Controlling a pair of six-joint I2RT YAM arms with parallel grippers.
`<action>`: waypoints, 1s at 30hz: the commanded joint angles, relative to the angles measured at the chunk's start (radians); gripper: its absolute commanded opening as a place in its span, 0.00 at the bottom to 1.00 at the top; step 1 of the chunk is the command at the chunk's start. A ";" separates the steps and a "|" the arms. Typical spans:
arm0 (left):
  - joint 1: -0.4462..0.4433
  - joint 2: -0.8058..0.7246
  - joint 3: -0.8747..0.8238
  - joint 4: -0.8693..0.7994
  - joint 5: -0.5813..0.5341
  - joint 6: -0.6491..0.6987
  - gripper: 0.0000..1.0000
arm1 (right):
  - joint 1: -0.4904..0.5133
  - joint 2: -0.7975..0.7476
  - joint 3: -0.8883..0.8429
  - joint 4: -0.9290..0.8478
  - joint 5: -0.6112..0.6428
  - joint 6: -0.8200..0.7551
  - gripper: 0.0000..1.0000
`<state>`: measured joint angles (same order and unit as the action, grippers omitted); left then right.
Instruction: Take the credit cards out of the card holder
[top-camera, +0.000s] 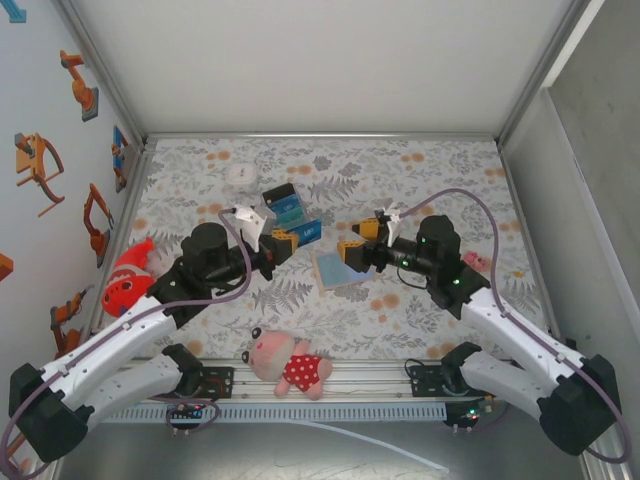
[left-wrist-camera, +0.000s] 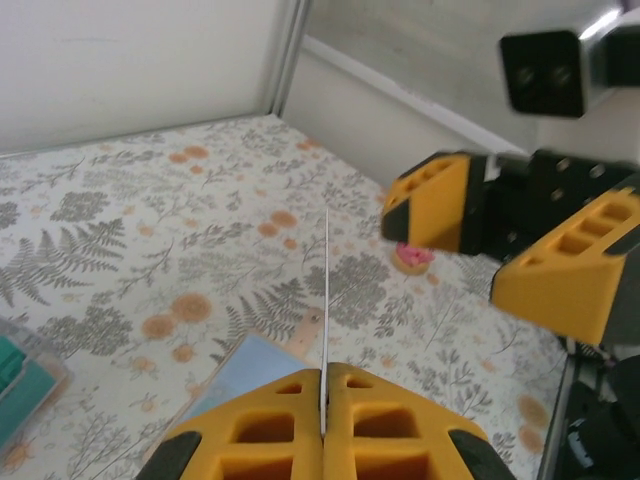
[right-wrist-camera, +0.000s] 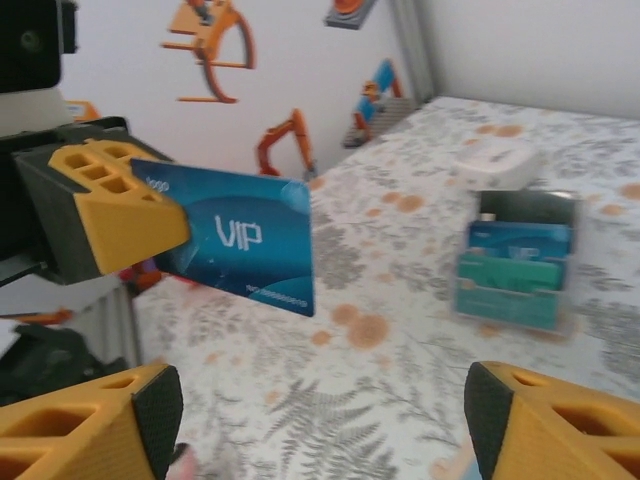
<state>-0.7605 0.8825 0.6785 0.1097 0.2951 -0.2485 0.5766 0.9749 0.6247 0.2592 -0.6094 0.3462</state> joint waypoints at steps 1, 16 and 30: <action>-0.002 -0.006 -0.011 0.089 0.092 -0.065 0.00 | -0.004 0.050 0.001 0.222 -0.166 0.099 0.73; -0.005 0.029 -0.030 0.241 0.235 -0.105 0.00 | -0.003 0.149 0.038 0.451 -0.346 0.225 0.39; -0.006 -0.009 0.071 0.012 0.223 0.027 0.63 | -0.003 0.080 0.065 0.183 -0.321 0.071 0.00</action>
<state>-0.7616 0.9077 0.6819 0.2192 0.5159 -0.2863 0.5735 1.0859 0.6411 0.5667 -0.9405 0.5053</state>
